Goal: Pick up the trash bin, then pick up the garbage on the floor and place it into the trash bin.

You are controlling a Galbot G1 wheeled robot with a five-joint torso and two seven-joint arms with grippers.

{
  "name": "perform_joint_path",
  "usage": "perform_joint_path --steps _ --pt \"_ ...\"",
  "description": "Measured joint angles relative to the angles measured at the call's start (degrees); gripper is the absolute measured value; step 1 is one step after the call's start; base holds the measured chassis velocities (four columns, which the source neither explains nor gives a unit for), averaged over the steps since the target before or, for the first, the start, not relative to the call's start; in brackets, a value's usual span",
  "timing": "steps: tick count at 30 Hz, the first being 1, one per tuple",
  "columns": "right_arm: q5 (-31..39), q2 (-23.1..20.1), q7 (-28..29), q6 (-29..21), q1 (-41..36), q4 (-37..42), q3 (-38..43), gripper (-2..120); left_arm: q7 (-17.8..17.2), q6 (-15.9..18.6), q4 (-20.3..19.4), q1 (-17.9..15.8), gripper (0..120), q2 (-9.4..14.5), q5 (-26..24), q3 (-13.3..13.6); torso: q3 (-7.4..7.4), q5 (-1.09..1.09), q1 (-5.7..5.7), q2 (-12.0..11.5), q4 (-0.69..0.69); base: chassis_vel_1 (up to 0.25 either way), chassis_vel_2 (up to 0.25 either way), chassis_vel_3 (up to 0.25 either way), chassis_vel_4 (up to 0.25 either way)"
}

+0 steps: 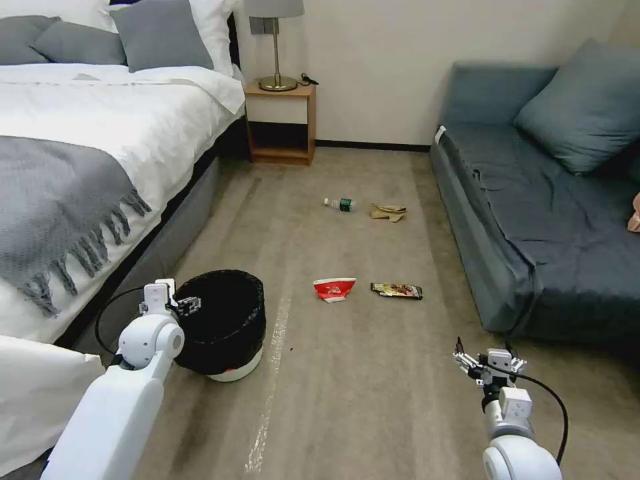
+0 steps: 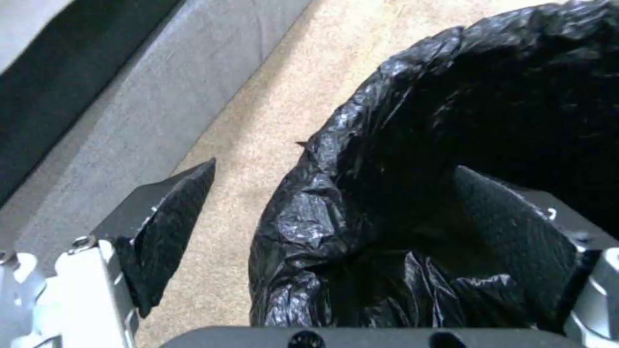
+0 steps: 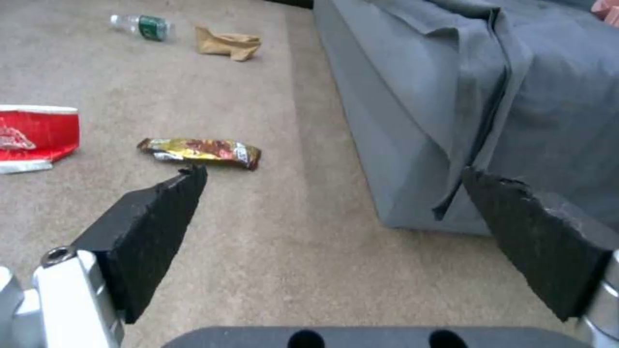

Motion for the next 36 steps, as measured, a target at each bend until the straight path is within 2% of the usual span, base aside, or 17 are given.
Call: perform_joint_path --steps 7,20,23,26,28,29,31,33,35,36 --pt "-0.25 0.12 -0.39 0.72 1.12 -1.69 -0.95 100 -0.53 0.06 3.92 -1.77 100 -0.98 -1.14 -0.06 0.0 0.0 0.0 0.0 0.0 0.0 0.0 0.0 0.0" --pt "-0.91 0.27 -0.51 1.01 1.58 -3.0 -1.84 100 -0.93 0.06 8.14 -4.08 100 -1.61 -0.84 0.1 0.0 0.0 0.0 0.0 0.0 0.0 0.0 0.0 0.0" --pt "-1.05 0.38 -0.61 1.3 1.58 -3.1 -2.07 100 -0.85 0.06 8.9 -4.15 97 -1.81 -0.89 0.23 0.0 0.0 0.0 0.0 0.0 0.0 0.0 0.0 0.0" --pt "-1.25 0.45 -0.73 1.38 1.48 -3.09 -2.3 100 -0.71 0.06 9.31 -4.06 90 -1.94 -0.9 0.33 0.0 0.0 0.0 0.0 0.0 0.0 0.0 0.0 0.0" --pt "-1.44 0.63 -0.78 1.46 1.51 -3.25 -2.6 100 -0.35 0.03 9.87 -3.94 77 -2.22 -0.9 0.35 -0.01 0.01 0.0 0.0 0.0 0.0 0.0 0.0 0.0" --pt "-1.44 0.63 -0.78 1.46 1.51 -3.25 -2.6 100 -0.35 0.03 9.87 -3.94 77 -2.22 -0.9 0.35 -0.01 0.01 0.0 0.0 0.0 0.0 0.0 0.0 0.0" --pt "-1.47 0.86 -0.79 1.51 1.67 -3.5 -2.88 100 -0.13 -0.21 10.07 -3.82 65 -2.33 -0.84 0.34 -0.01 0.04 0.0 0.0 0.0 0.0 0.0 0.0 0.0" --pt "-1.47 0.87 -0.79 1.51 1.68 -3.52 -2.89 100 -0.12 -0.23 10.08 -3.81 65 -2.33 -0.83 0.34 -0.01 0.04 0.0 0.0 0.0 0.0 0.0 0.0 0.0" --pt "-1.57 1.03 -0.8 1.52 1.8 -3.8 -3.13 100 0.07 -0.29 10.1 -3.61 52 -2.35 -0.79 0.28 -0.01 0.05 0.0 0.0 0.01 0.0 0.0 0.0 0.0" --pt "-1.57 1.03 -0.8 1.52 1.8 -3.8 -3.13 100 0.07 -0.29 10.1 -3.61 52 -2.35 -0.79 0.28 -0.01 0.05 0.0 0.0 0.01 0.0 0.0 0.0 0.0"
